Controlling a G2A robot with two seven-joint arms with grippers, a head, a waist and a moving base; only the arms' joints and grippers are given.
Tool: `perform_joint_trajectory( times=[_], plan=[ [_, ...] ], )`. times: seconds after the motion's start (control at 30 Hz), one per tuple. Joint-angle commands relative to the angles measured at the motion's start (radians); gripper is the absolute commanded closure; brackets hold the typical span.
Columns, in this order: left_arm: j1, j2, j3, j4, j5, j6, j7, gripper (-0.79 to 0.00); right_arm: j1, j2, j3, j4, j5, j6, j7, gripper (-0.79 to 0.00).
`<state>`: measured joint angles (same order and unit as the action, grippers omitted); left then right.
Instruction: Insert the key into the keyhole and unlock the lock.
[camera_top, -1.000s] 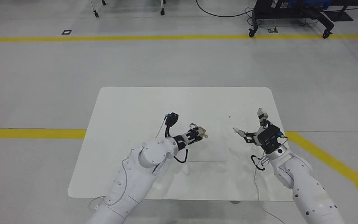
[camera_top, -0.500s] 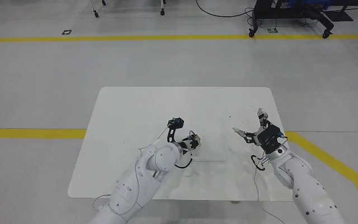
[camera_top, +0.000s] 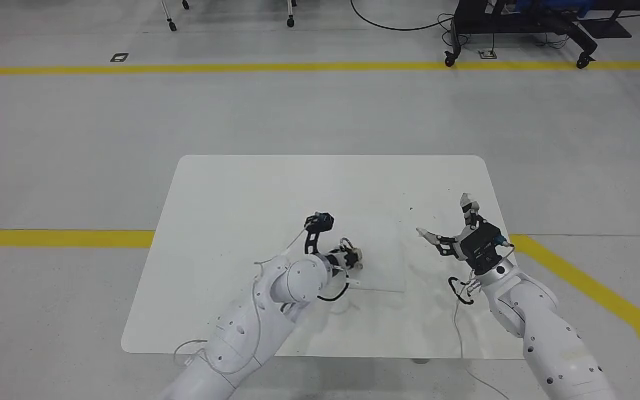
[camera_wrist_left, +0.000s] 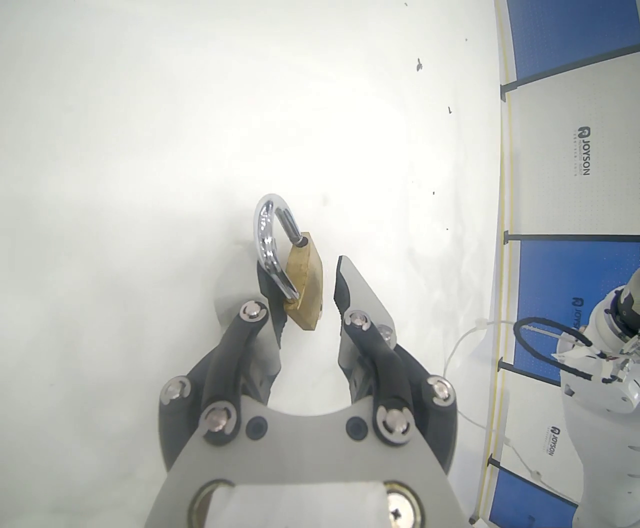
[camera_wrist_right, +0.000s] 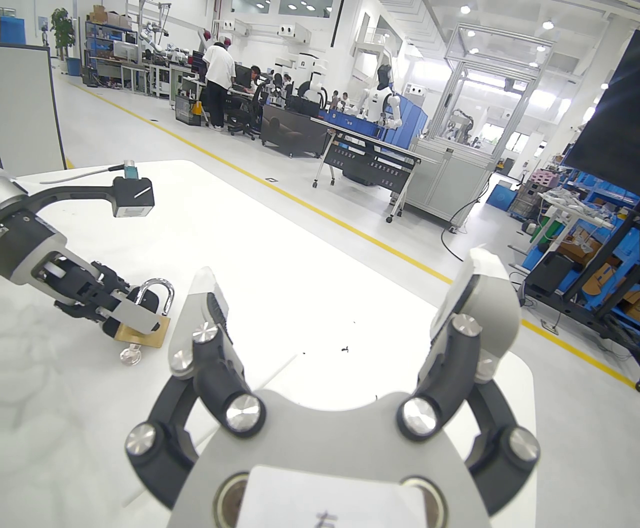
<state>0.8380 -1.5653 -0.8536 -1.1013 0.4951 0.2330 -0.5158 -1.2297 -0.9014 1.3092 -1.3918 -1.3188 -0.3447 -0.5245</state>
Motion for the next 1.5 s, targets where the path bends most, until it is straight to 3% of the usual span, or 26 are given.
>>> perform_joint_trajectory(
  times=[0.0, 0.17, 0.3, 0.53, 0.67, 0.73, 1.17, 1.27, 1.4, 1.47],
  plan=[
    [0.025, 0.008, -0.024, -0.044, 0.011, 0.012, 0.021, -0.292, 0.0, 0.0, 0.0, 0.0, 0.0, 0.0, 0.0, -0.785],
    [0.149, 0.046, -0.133, -0.236, 0.05, 0.002, 0.072, -0.366, 0.0, 0.0, 0.0, 0.0, 0.0, 0.0, 0.0, -0.785],
    [0.262, 0.075, -0.235, -0.389, 0.037, -0.065, 0.077, -0.391, 0.0, 0.0, 0.0, 0.0, 0.0, 0.0, 0.0, -0.785],
    [0.375, 0.1, -0.344, -0.485, 0.004, -0.148, 0.106, -0.465, 0.0, 0.0, 0.0, 0.0, 0.0, 0.0, 0.0, -0.785],
    [0.414, 0.11, -0.383, -0.531, 0.017, -0.158, 0.137, -0.625, 0.0, 0.0, 0.0, 0.0, 0.0, 0.0, 0.0, -0.785],
    [0.435, 0.113, -0.403, -0.565, 0.006, -0.161, 0.159, -0.785, 0.0, 0.0, 0.0, 0.0, 0.0, 0.0, 0.0, -0.785],
    [0.439, 0.113, -0.406, -0.569, 0.002, -0.162, 0.162, -0.785, 0.0, 0.0, 0.0, 0.0, 0.0, 0.0, 0.0, -0.785],
    [0.459, 0.111, -0.419, -0.591, 0.026, -0.169, 0.297, -0.785, -0.009, -0.008, -0.008, -0.011, -0.102, 0.214, 0.064, -0.785],
    [0.487, 0.102, -0.476, -0.582, -0.131, -0.232, 0.484, -0.785, -0.022, -0.007, 0.055, 0.021, 0.003, 0.162, 0.009, -0.785],
    [0.494, 0.103, -0.496, -0.572, -0.17, -0.276, 0.504, -0.785, -0.039, -0.002, 0.098, 0.032, 0.033, 0.12, -0.015, -0.785]
  ],
)
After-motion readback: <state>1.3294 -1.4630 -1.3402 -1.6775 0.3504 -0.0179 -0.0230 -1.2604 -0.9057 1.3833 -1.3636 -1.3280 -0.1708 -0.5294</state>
